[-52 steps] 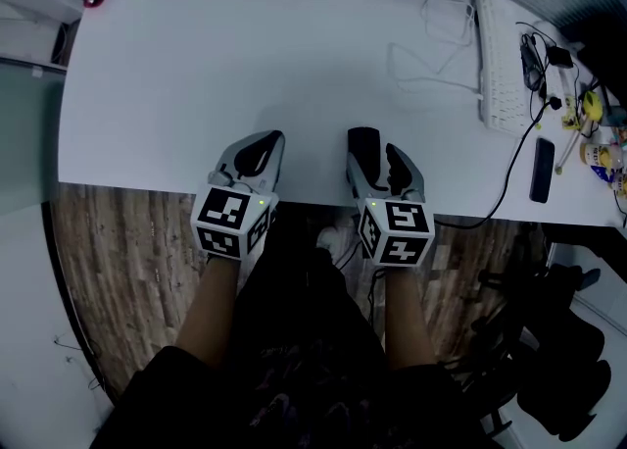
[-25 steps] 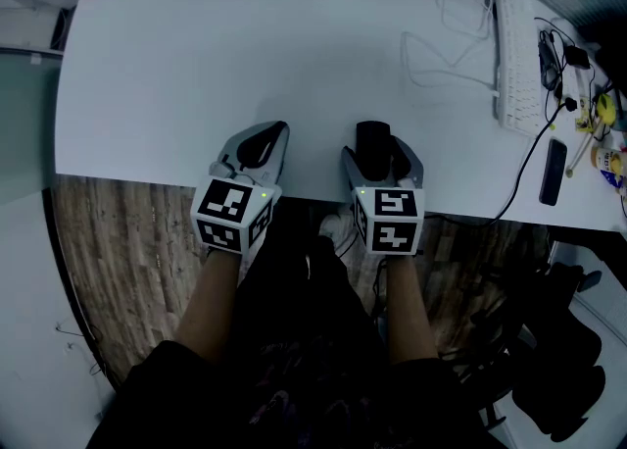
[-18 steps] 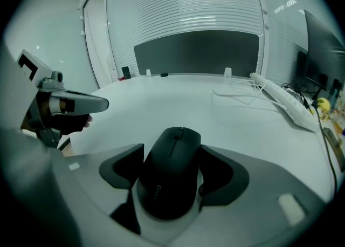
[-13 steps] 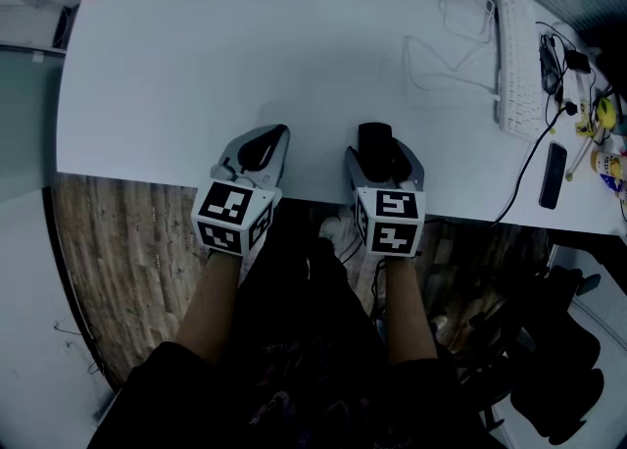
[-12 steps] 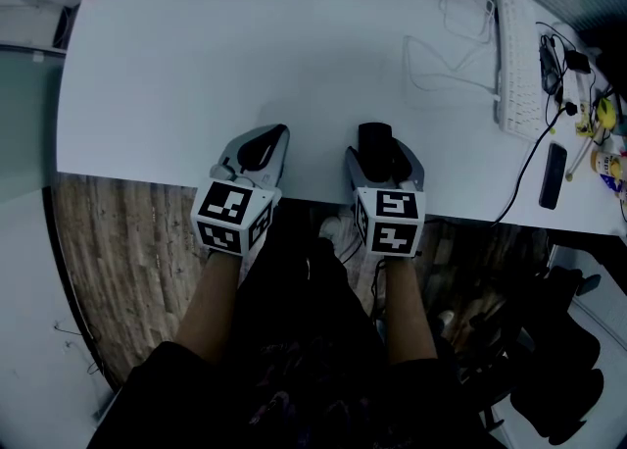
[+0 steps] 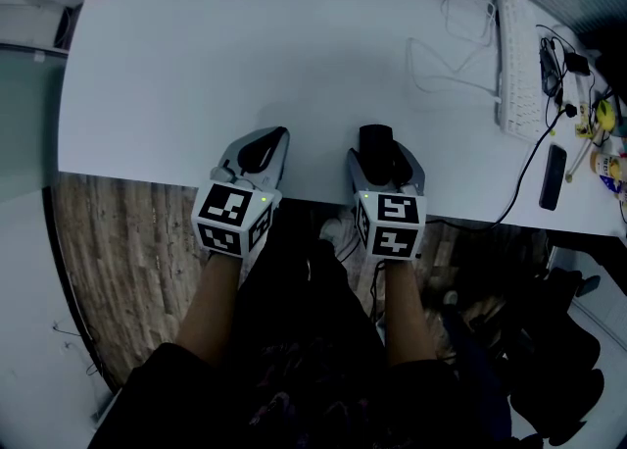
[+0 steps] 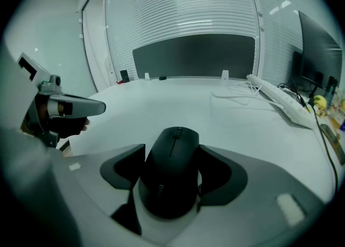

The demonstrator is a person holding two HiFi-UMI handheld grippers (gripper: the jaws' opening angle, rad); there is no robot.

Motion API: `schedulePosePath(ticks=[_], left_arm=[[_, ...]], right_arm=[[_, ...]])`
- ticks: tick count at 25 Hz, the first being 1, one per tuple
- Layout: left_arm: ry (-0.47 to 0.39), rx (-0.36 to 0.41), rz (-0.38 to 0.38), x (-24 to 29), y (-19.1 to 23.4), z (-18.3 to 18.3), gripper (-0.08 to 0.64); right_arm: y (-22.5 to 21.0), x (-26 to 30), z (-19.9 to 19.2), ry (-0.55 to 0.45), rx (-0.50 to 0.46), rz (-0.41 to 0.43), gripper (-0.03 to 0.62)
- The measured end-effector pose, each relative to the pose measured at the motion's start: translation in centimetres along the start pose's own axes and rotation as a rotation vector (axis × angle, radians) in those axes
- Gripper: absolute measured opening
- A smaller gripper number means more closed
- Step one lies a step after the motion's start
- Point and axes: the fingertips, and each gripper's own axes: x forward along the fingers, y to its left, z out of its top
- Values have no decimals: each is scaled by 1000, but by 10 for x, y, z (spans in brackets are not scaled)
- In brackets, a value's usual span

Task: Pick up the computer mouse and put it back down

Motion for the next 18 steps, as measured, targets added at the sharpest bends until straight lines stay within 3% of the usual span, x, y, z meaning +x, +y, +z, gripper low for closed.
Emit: schedulePosePath(ticks=[18], left_arm=[[-9,1,-11,-2,-2,3,0]], right_arm=[[-6,-12,21,-126,41,-33,321]])
